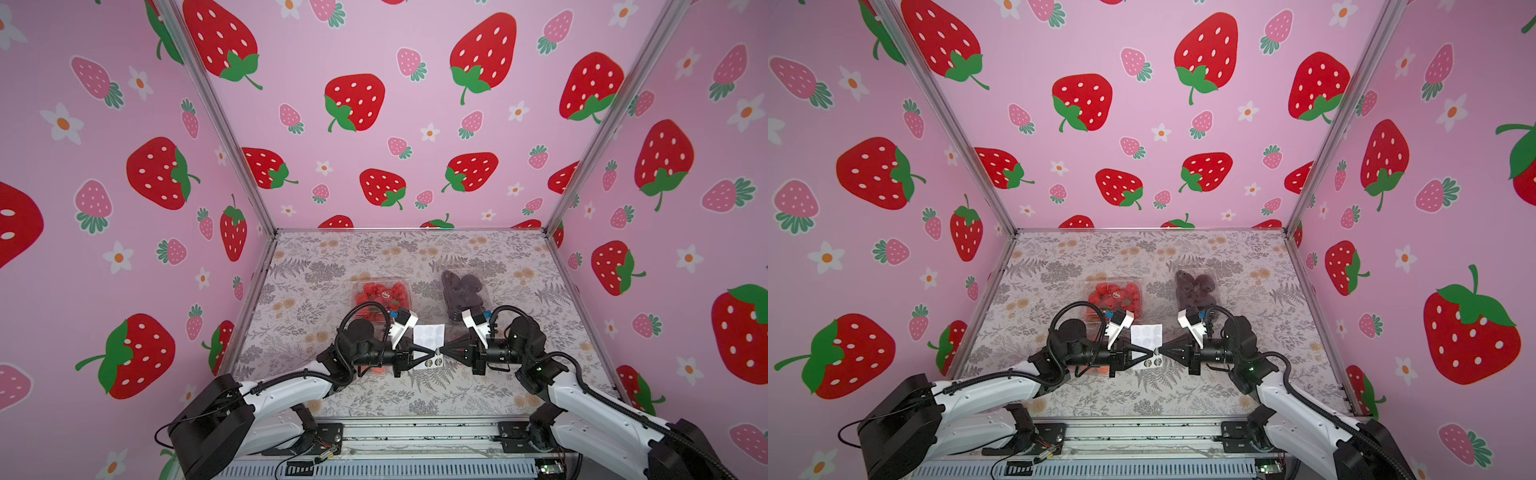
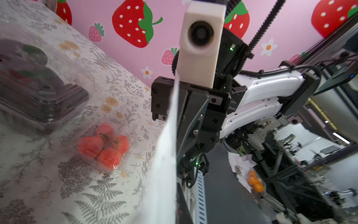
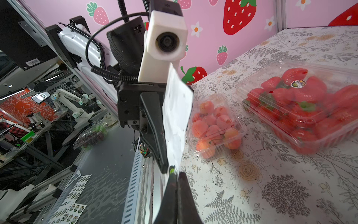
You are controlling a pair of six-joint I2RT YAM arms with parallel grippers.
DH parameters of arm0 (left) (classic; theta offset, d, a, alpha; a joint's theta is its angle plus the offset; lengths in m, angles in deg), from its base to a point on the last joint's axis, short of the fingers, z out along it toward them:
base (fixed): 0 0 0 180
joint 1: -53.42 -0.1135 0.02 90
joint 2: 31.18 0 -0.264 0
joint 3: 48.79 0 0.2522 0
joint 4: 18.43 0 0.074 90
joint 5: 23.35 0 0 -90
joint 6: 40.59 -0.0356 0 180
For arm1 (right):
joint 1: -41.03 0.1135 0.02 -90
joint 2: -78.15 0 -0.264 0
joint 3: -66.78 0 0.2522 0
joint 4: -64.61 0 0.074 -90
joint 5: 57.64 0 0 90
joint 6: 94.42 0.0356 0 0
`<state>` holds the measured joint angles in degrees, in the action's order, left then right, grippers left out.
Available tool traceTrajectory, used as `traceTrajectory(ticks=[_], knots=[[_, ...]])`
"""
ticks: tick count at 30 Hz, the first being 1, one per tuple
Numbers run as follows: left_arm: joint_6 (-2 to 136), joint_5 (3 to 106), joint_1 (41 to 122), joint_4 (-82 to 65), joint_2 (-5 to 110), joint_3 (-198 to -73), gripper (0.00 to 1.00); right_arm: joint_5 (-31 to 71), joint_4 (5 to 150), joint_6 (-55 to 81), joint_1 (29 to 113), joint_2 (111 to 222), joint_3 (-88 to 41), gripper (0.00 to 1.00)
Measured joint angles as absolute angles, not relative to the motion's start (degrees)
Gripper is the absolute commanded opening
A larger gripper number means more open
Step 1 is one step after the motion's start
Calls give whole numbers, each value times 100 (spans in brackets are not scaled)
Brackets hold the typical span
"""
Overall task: Label fruit boxes
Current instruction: Adjust the label sticker.
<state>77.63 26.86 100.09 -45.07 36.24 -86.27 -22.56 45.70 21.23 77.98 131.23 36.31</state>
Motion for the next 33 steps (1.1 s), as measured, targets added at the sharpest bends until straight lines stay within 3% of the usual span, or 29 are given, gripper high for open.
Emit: traceTrajectory(ticks=[33], knots=[[7892, 2411, 9666, -5089, 4247, -8549, 0, -2367, 4277, 2189, 7964, 13501, 3625, 0]])
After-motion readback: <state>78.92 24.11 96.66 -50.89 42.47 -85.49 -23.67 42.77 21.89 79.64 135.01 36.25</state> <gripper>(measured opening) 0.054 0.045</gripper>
